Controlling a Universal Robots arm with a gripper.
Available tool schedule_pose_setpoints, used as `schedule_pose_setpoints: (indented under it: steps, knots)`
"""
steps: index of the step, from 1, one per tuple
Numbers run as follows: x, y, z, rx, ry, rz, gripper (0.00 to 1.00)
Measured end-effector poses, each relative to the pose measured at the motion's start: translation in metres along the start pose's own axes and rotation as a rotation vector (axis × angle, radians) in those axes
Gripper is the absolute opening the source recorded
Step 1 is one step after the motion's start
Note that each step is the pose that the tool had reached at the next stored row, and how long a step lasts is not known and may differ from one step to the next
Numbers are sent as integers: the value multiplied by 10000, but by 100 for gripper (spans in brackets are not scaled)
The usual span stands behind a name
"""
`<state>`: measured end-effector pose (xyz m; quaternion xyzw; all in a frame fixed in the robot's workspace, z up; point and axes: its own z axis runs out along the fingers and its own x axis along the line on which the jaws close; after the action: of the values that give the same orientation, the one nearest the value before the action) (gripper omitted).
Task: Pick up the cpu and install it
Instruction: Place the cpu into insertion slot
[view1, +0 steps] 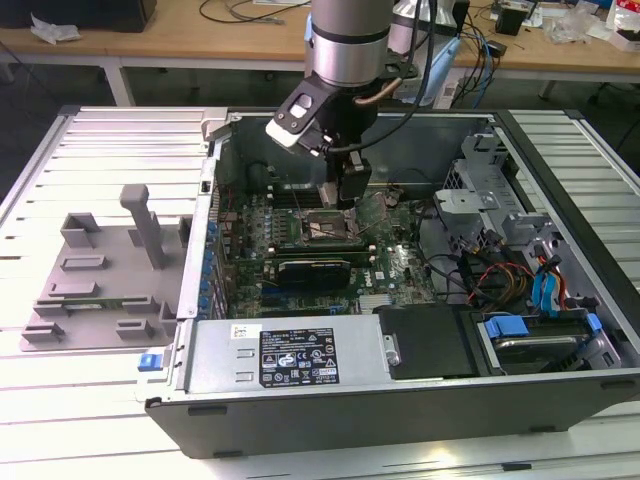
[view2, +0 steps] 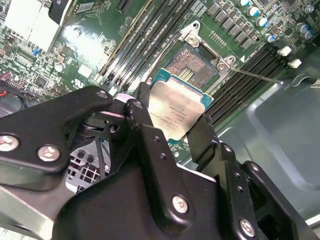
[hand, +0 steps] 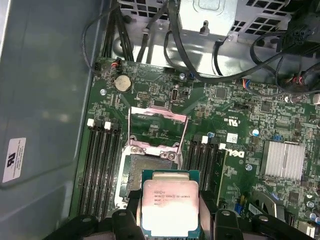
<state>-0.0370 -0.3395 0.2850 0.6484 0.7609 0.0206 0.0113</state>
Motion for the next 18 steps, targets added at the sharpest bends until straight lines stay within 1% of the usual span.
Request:
schedule_pose_setpoints:
  steps: [5,9,12,14,15,18]
  knots:
    - [0,-1,12,-1,1,0,55]
    - [-1,-2,54,-1,2,1,55]
    - [-1,-6,136,-1,2,1,55]
    - [-2,-8,172,0,0,2,55]
    - [-2,-10,207,-1,1,15,55]
    - [-3,-12,264,-3,-11,265,55]
